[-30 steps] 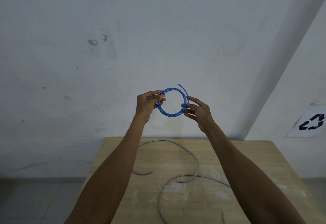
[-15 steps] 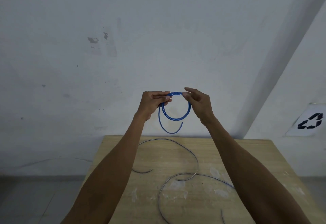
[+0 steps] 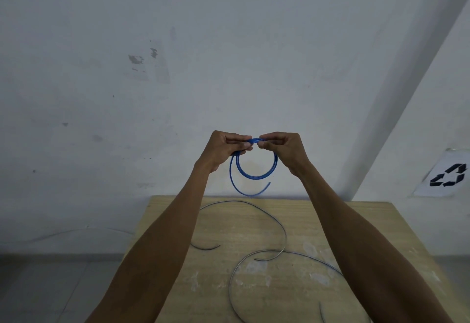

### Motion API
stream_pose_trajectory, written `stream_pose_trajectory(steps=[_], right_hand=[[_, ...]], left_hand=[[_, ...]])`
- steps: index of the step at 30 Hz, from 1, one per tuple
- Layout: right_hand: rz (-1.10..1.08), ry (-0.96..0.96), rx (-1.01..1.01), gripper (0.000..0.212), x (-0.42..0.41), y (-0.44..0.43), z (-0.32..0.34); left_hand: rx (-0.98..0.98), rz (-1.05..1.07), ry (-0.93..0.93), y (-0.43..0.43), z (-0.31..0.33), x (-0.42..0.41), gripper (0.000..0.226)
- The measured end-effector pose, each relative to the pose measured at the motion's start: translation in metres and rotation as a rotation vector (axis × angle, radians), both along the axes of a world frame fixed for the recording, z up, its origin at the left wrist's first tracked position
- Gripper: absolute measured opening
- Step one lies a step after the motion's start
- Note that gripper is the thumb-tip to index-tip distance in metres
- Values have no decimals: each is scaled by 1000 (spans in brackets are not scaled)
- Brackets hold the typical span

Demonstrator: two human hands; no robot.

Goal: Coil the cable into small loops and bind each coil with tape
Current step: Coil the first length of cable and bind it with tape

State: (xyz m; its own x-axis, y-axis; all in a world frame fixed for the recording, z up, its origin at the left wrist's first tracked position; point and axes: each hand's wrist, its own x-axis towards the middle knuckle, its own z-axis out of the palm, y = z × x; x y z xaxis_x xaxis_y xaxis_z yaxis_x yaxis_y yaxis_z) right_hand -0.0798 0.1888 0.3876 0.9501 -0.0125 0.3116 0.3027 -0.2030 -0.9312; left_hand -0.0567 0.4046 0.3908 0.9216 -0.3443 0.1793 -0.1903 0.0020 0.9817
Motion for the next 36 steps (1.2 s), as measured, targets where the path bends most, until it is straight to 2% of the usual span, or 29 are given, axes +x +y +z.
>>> stream_pose_trajectory(steps=[12, 19, 36], right_hand=[[116, 57, -290, 21, 0, -13, 10], [53, 7, -171, 24, -3, -13, 12], [36, 17, -149, 22, 0, -15, 11]], left_hand=[[71, -83, 11, 1, -1, 0, 27], [-2, -97, 11, 0, 2, -1, 28], [39, -4, -38, -4, -3, 7, 26]])
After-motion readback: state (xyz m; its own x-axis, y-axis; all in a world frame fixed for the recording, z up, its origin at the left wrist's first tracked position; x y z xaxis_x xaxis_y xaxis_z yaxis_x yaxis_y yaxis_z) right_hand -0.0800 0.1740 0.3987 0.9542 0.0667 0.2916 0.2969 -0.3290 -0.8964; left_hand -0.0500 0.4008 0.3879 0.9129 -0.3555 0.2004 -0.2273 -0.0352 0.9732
